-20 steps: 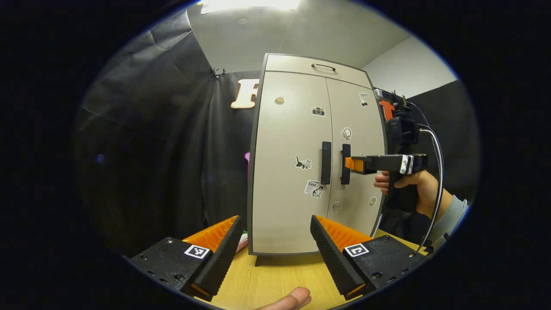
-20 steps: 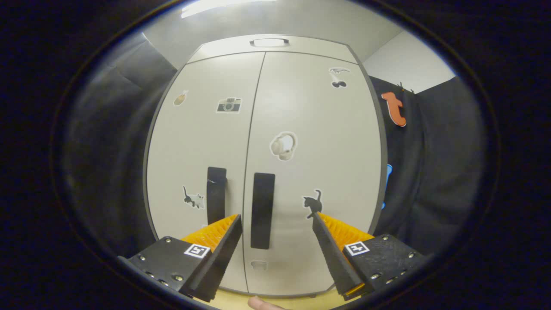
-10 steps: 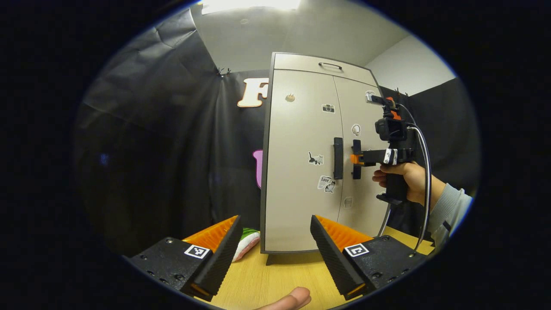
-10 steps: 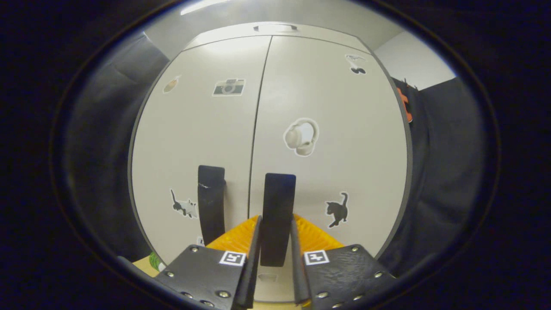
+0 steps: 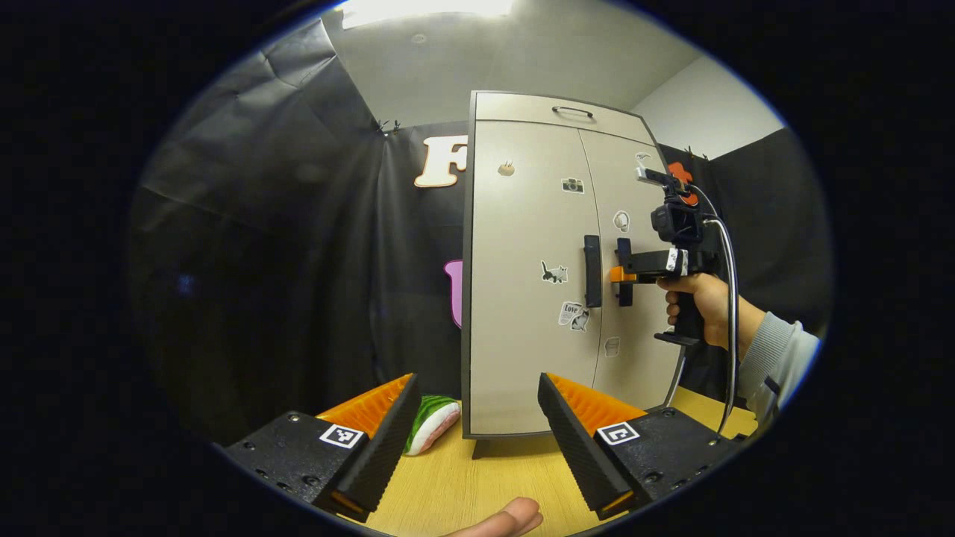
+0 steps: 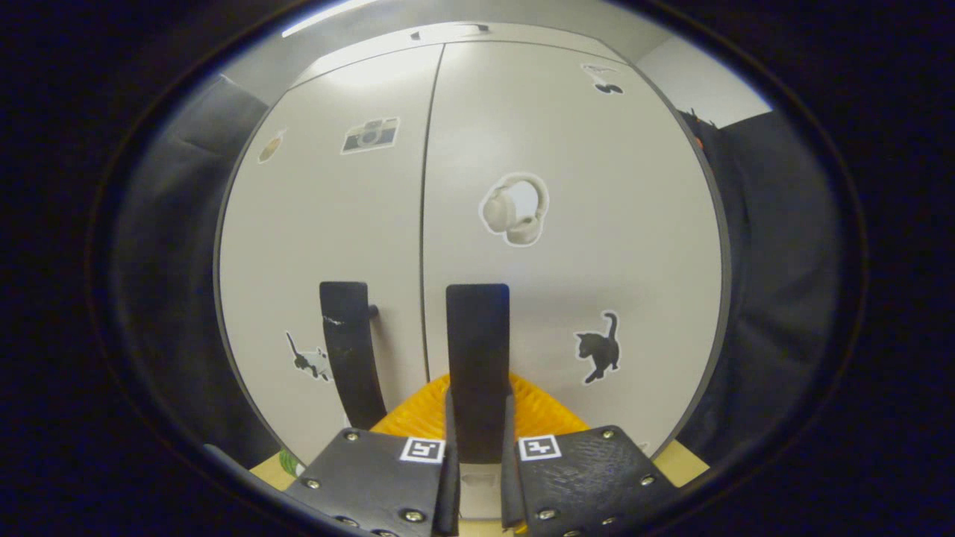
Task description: Open the right door of the double-door shoe cabinet with the right hand, and open the left door with the left hand.
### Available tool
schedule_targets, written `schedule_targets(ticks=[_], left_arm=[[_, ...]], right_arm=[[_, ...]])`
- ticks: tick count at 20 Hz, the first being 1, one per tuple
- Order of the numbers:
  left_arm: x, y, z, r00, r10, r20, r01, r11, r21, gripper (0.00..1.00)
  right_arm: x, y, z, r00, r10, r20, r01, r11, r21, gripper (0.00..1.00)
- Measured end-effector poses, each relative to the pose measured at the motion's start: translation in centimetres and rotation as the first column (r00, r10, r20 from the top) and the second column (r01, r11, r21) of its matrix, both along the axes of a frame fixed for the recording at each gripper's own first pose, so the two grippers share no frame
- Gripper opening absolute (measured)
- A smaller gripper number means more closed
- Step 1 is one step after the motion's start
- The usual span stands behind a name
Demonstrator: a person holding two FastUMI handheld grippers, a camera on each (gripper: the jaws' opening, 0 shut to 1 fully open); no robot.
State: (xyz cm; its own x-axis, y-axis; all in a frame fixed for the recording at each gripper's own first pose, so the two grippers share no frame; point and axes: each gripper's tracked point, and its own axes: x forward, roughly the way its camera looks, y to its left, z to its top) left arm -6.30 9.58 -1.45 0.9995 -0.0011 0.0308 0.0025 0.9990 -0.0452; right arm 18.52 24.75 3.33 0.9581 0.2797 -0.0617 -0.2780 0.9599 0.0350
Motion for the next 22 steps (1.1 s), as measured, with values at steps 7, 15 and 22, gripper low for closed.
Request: schedule_targets(ticks=[7,15,22], left_arm=[[-0.7,-0.9,0.7,1.000,-0.005,-0.002,0.005,1.000,0.017,0.98],[-2.3,-3.0,1.4,0.999,-0.032,-0.002,0.033,0.999,0.019,0.98],[-2.5,-3.6,1.1,0.999,-0.038,-0.016,0.038,0.999,0.014,0.98]], right_arm=[[-2.2,-0.8,0.5,0.995,0.090,-0.033,-0.089,0.996,0.007,0.14],[-4.0,-3.0,0.9,0.983,0.180,-0.017,-0.180,0.984,-0.002,0.14],[-5.2,-4.8,1.2,0.976,0.217,-0.009,-0.217,0.976,0.013,0.14]])
